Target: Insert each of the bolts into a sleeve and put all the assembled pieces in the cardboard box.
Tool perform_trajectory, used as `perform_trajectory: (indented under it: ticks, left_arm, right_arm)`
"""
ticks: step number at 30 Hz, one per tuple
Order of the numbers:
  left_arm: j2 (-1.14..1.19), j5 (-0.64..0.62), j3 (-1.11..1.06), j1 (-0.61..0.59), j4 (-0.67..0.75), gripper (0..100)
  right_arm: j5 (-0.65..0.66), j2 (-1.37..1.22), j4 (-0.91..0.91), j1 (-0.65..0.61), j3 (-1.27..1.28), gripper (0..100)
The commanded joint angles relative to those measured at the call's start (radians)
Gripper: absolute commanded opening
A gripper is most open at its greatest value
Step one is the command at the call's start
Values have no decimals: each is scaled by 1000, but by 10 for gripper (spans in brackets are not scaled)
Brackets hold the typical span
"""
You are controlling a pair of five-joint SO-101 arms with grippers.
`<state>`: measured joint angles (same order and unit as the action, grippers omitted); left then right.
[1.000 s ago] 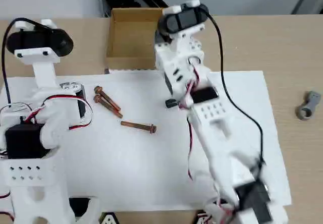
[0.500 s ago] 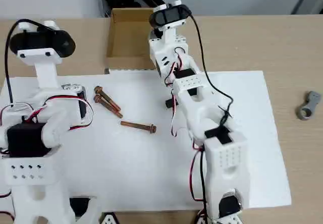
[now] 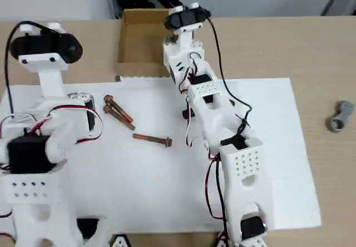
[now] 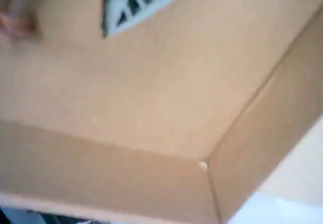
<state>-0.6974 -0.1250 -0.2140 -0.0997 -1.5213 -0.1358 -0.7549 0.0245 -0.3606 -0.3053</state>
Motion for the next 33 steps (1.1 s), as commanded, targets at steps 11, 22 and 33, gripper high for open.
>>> perform_trajectory:
  ticks: [11,22,33]
  left_arm:
    - [374,-149,62,-66,-5,101]
    - [740,-414,291,-86,-91,164]
    - [1028,-701,421,-86,-91,173]
  right_arm:
    - [-9,314,298,12,-51,140]
    - [-8,619,792,50,-49,140]
    - [-8,696,1070,90,-46,140]
